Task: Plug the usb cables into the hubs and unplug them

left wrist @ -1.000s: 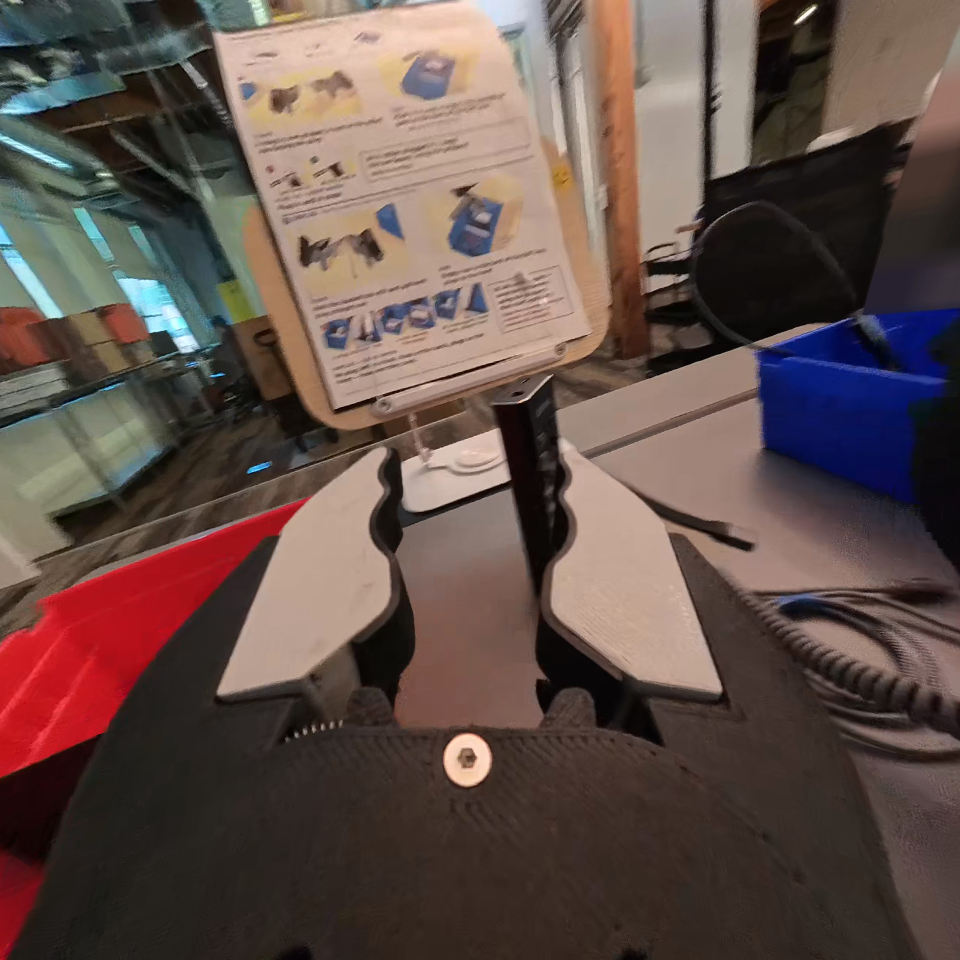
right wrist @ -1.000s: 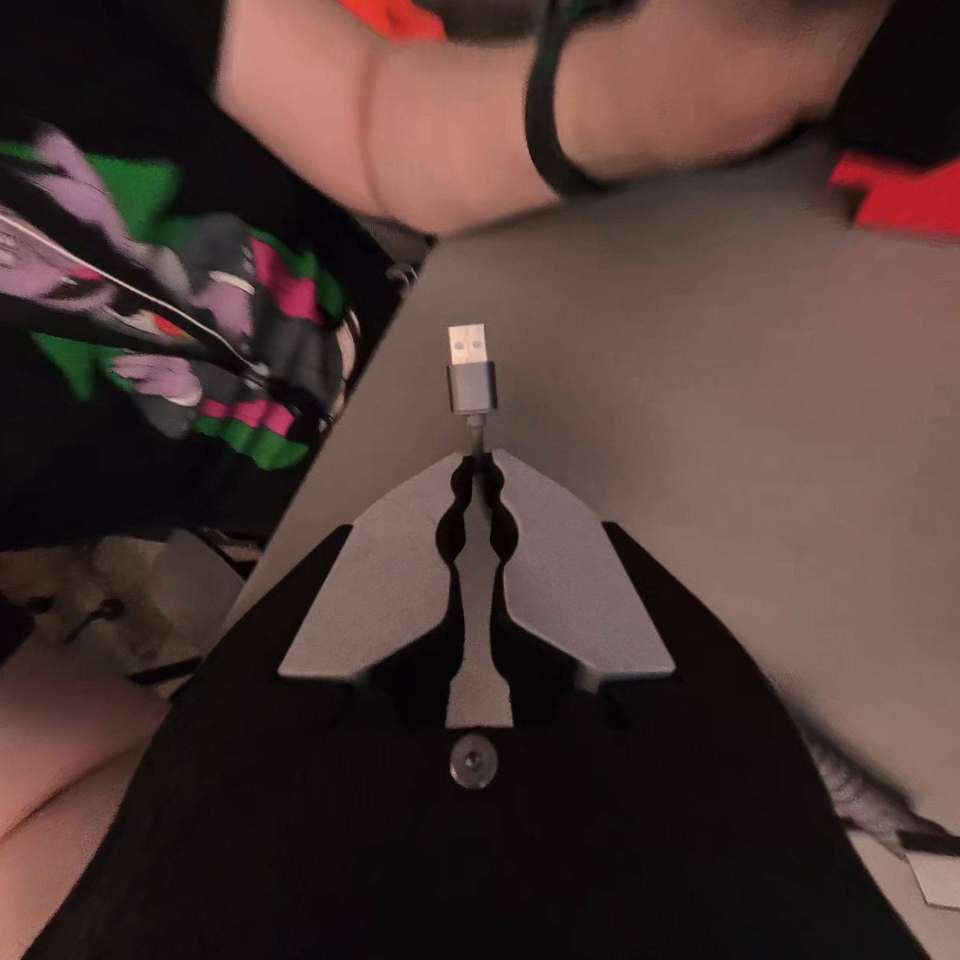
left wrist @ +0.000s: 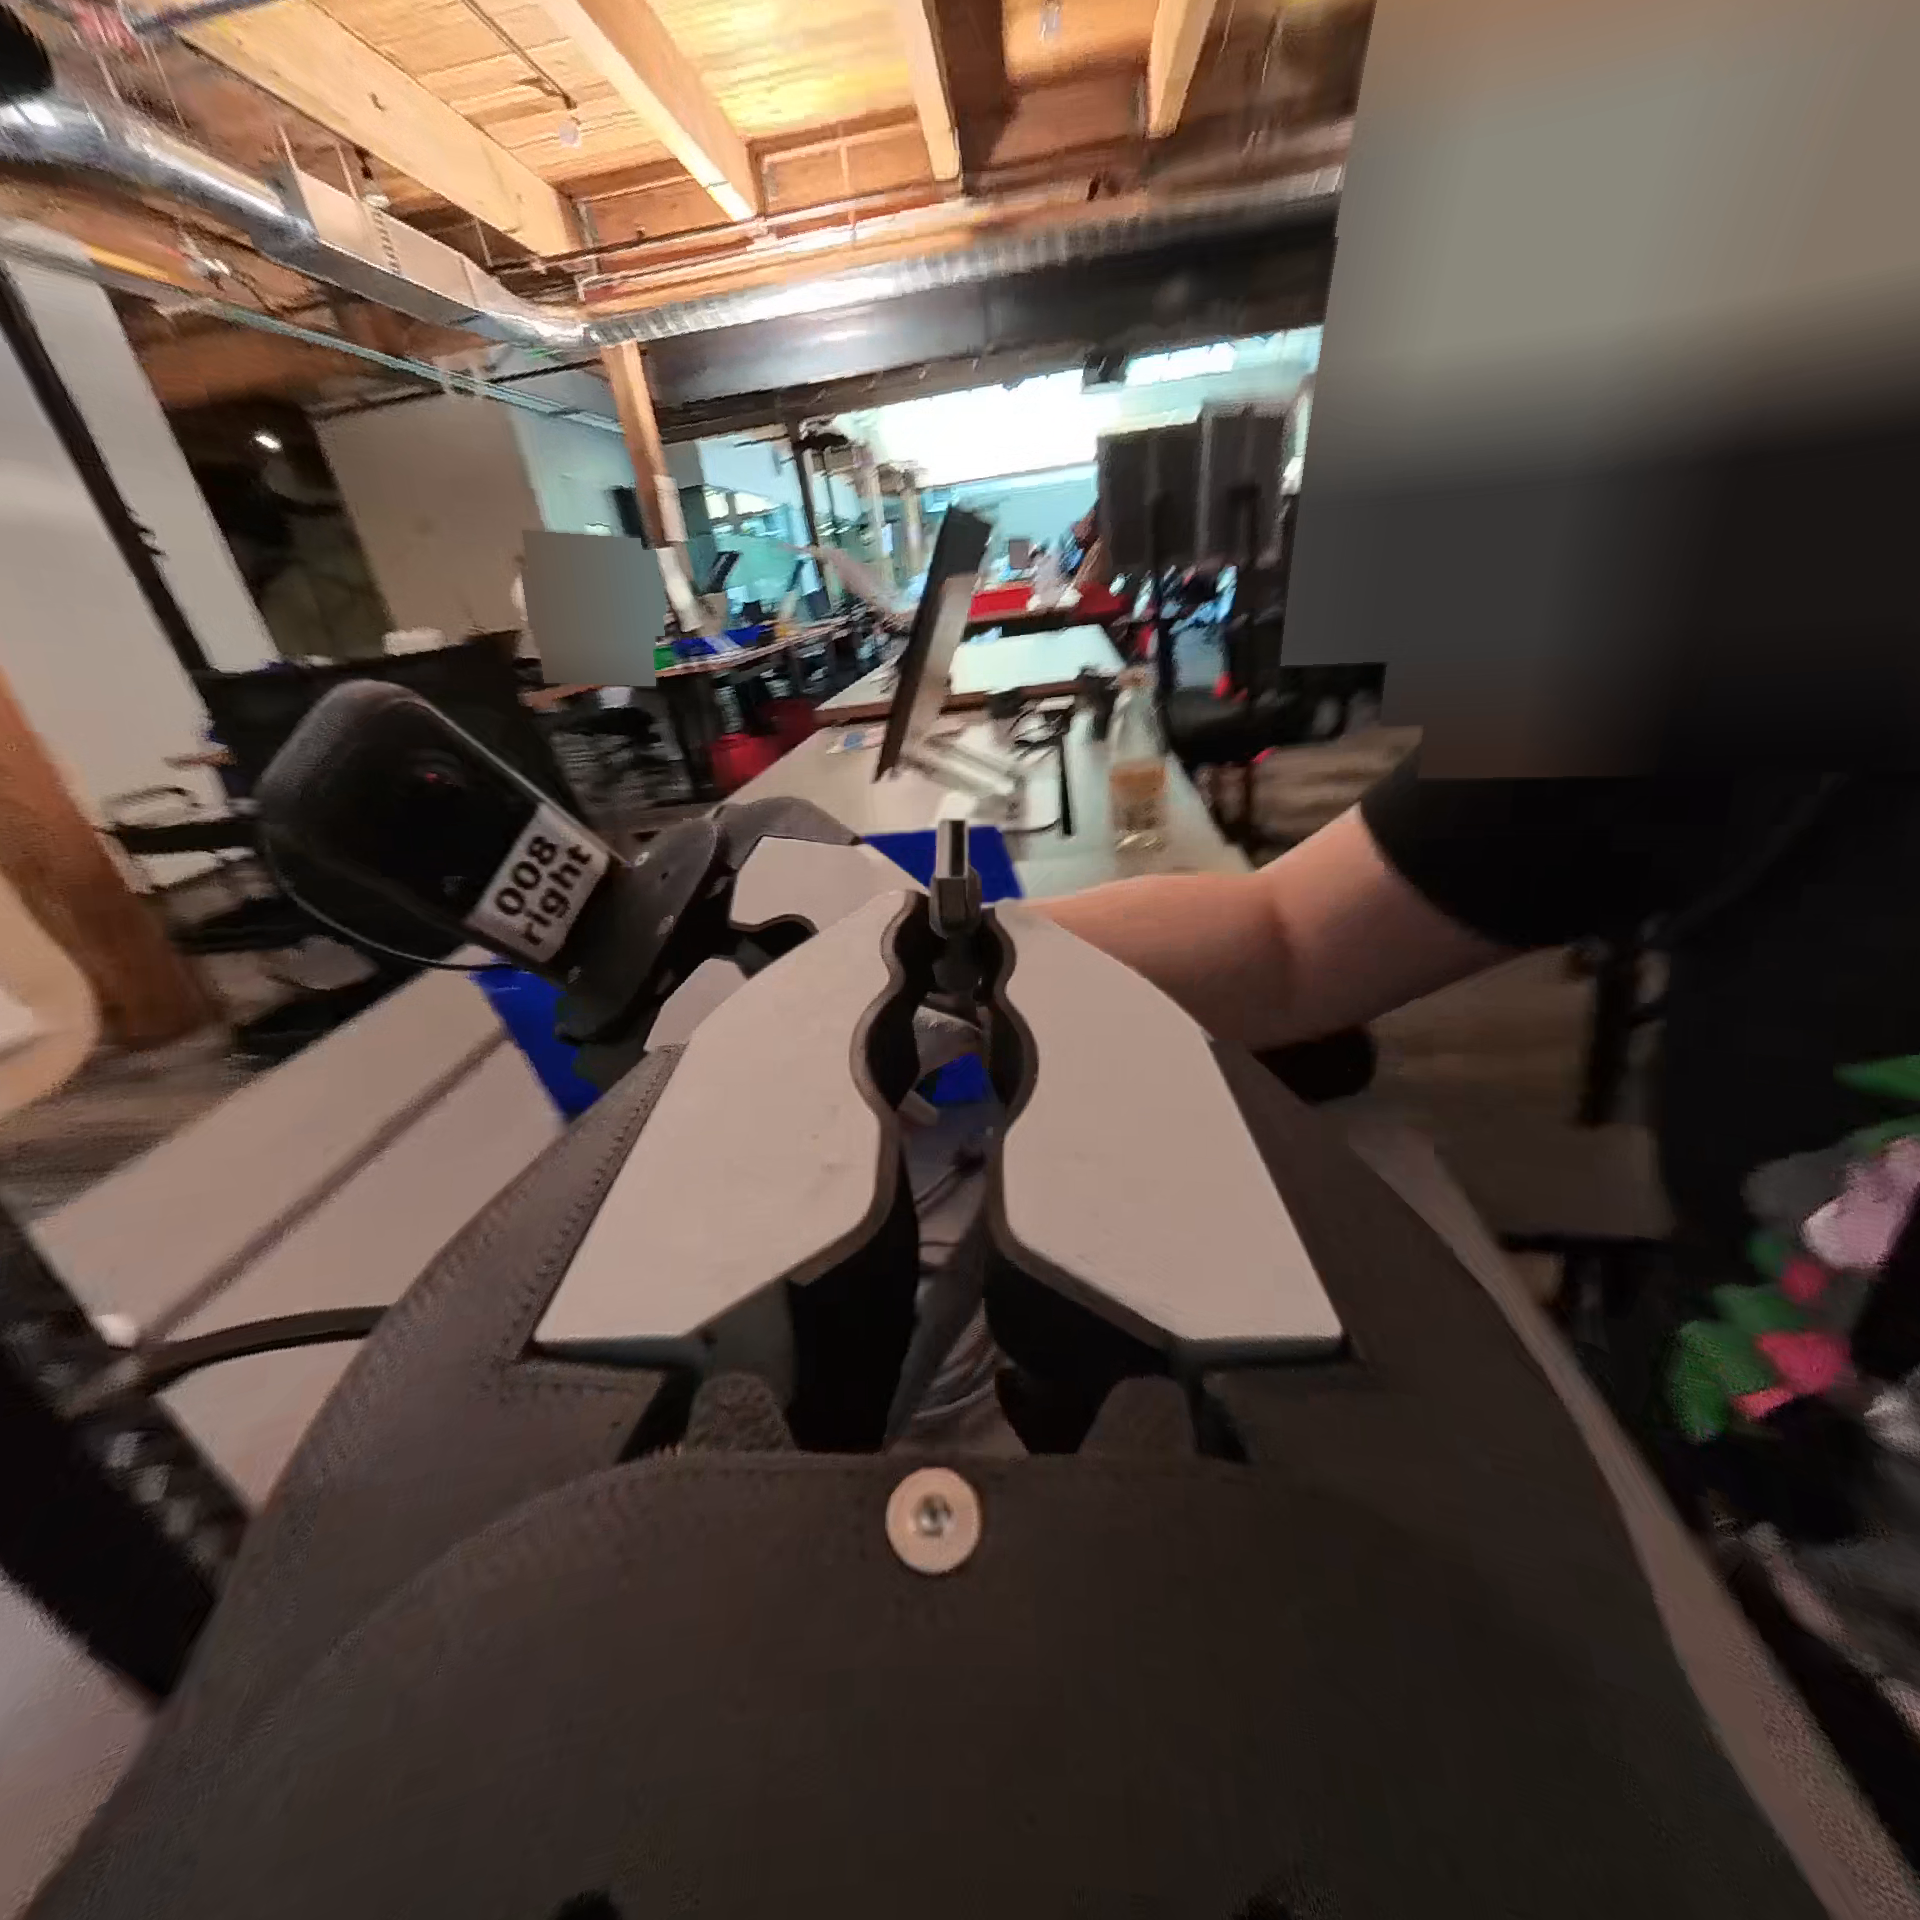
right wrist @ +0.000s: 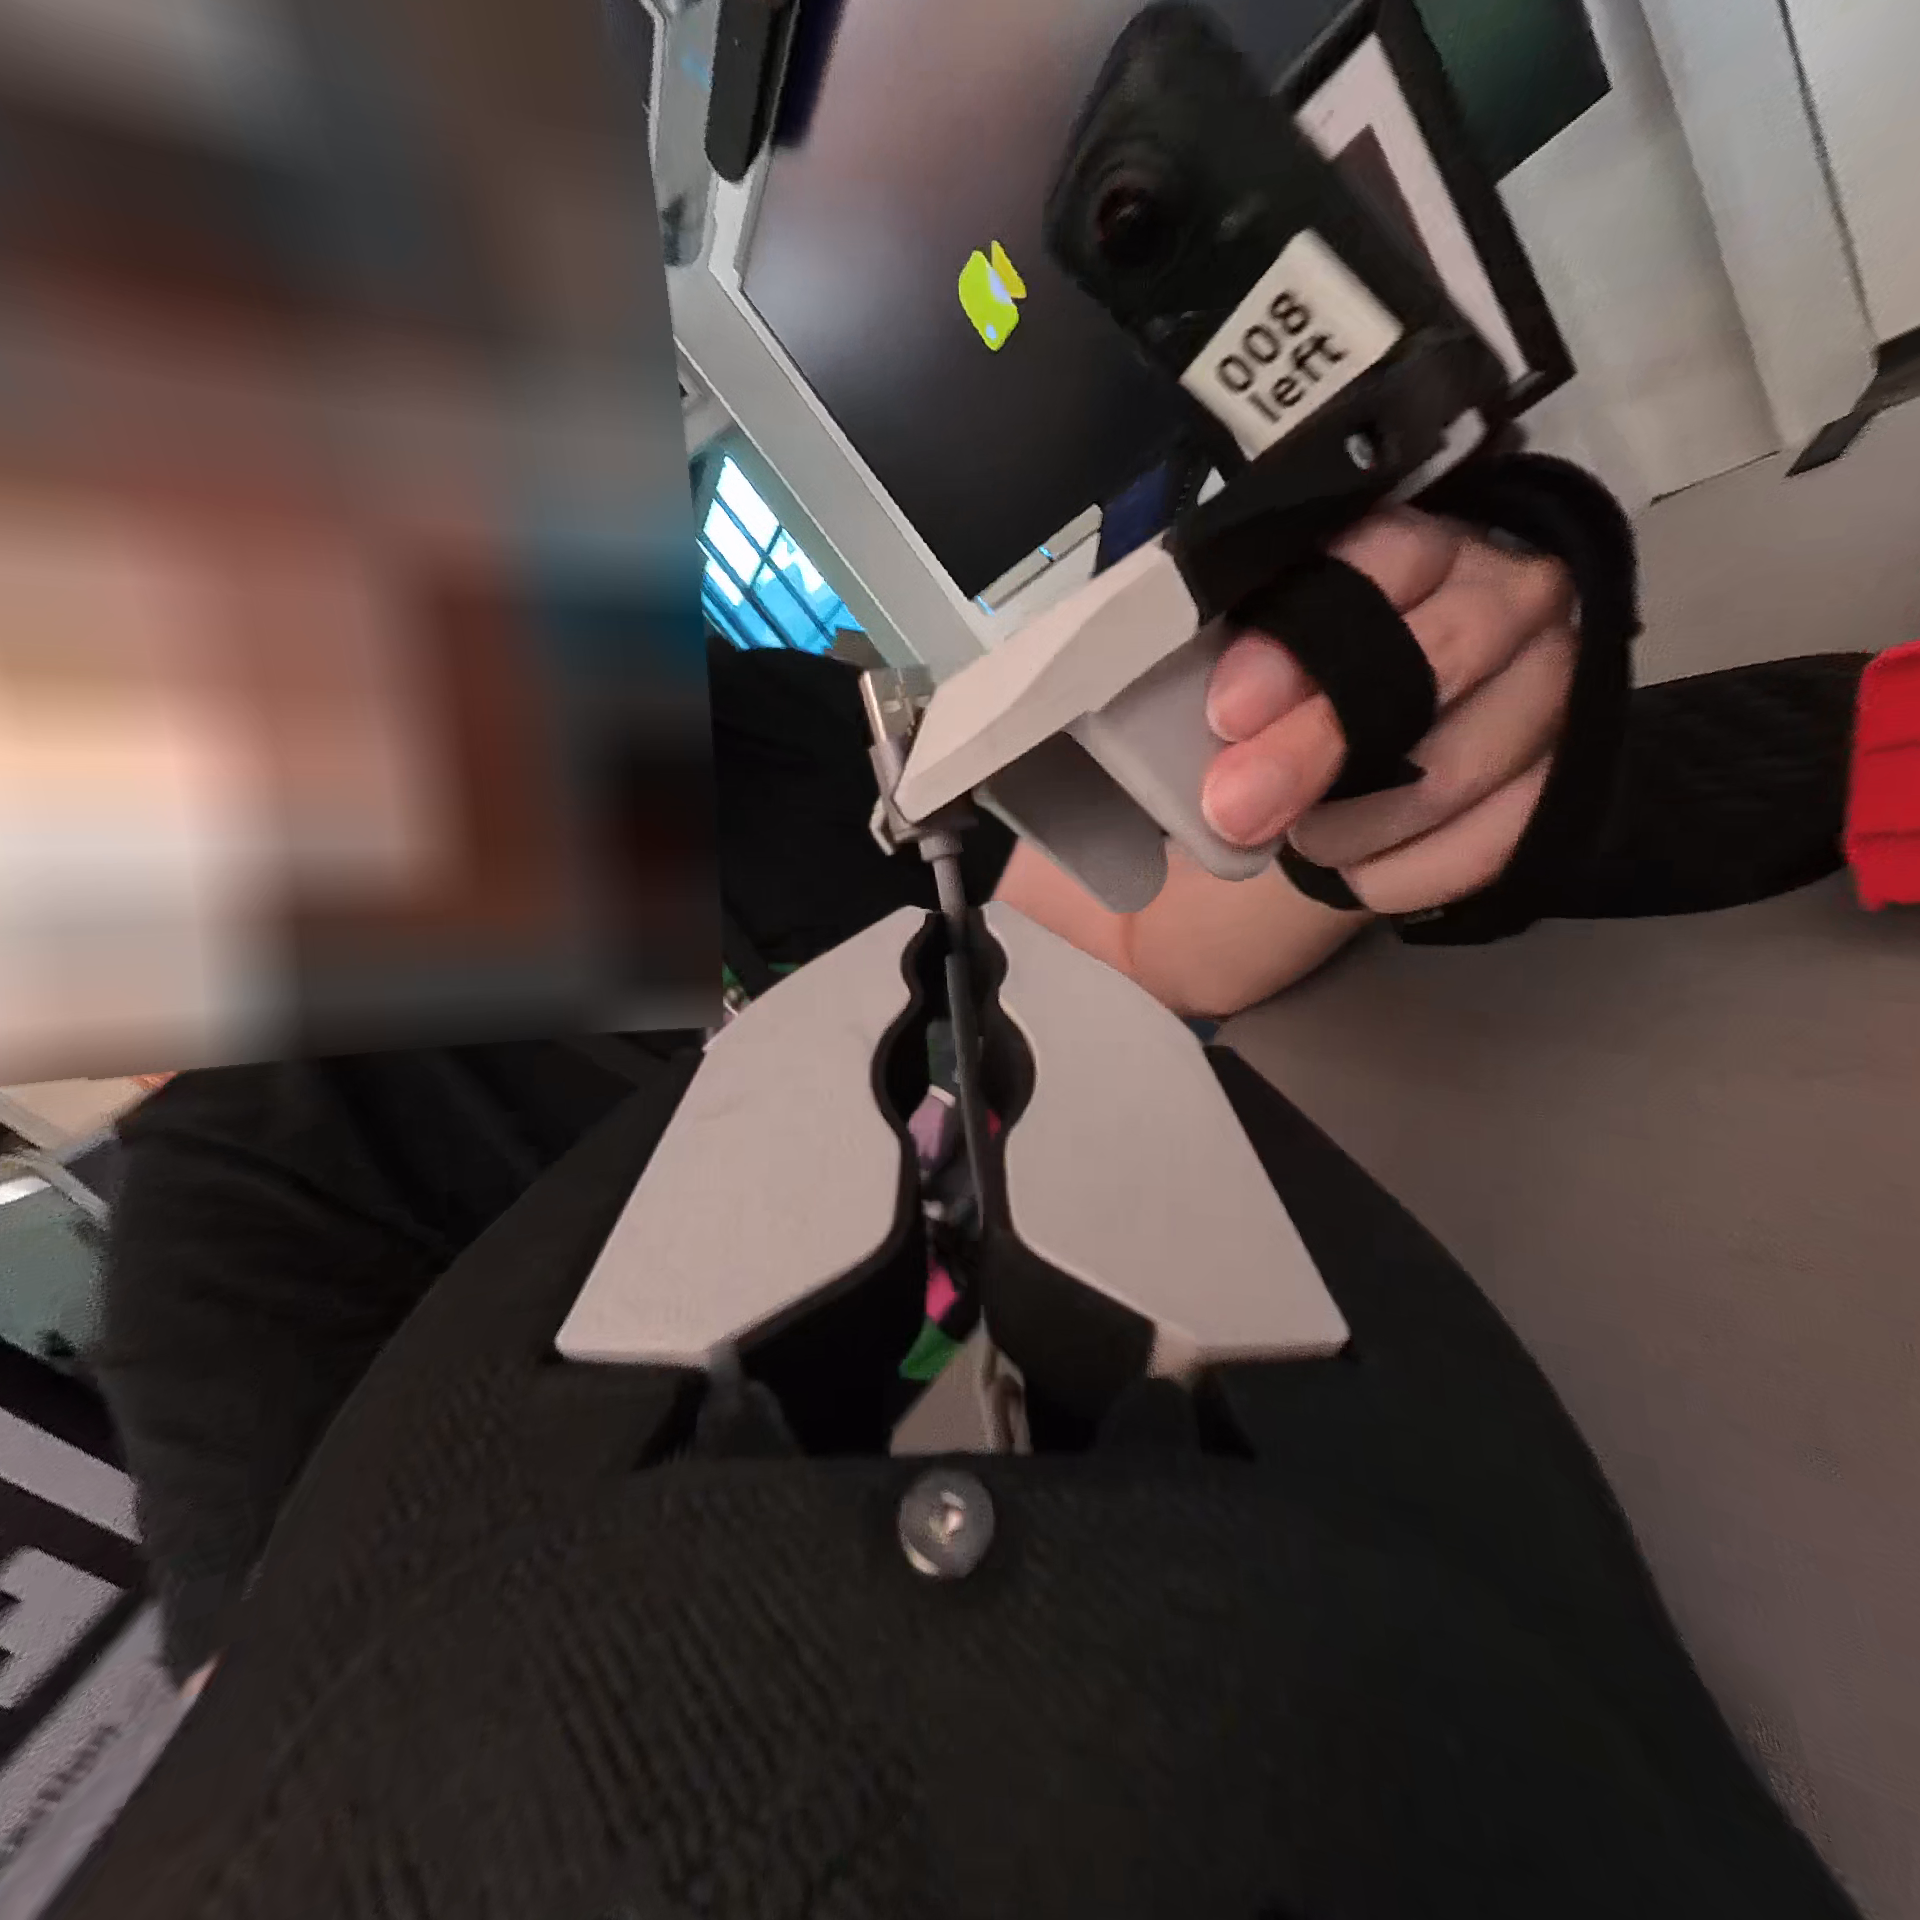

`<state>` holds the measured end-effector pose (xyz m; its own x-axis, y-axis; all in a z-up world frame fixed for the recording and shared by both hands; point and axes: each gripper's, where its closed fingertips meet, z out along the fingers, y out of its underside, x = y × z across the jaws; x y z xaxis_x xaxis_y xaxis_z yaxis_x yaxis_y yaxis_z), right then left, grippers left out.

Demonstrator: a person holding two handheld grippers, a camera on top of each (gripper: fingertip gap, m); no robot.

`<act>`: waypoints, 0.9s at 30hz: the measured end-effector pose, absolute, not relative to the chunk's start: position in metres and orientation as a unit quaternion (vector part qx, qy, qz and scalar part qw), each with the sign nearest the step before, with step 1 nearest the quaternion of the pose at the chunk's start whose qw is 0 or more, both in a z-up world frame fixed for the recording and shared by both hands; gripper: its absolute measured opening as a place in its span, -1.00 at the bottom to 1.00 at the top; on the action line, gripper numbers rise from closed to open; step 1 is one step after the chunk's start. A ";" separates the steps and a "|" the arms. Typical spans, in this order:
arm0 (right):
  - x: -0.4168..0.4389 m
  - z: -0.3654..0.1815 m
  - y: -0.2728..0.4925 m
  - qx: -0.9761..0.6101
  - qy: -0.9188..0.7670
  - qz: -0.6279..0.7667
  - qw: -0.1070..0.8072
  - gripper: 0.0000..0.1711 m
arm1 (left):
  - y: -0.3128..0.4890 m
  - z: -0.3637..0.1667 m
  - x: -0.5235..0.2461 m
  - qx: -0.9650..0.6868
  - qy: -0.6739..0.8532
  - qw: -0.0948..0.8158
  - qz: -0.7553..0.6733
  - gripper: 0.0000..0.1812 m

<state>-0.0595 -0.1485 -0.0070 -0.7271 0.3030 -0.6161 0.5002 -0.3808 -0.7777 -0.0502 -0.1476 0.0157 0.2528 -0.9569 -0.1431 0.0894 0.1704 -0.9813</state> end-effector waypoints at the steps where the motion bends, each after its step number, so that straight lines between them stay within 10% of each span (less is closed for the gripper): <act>1: -0.058 -0.008 -0.149 0.356 0.567 -0.741 0.049 -0.94 | -0.150 0.015 -0.048 -0.487 0.457 0.632 -0.393 -0.91; 27: -0.036 -0.043 -0.112 0.543 0.620 -0.567 -0.003 -0.94 | -0.111 -0.025 -0.034 -0.556 0.395 0.577 -0.449 -0.92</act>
<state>-0.0362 -0.1117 -0.0434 -0.4113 0.6756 -0.6119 0.6697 -0.2314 -0.7057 -0.0343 -0.1112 -0.0254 0.2839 -0.9579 0.0436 0.0785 -0.0221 -0.9967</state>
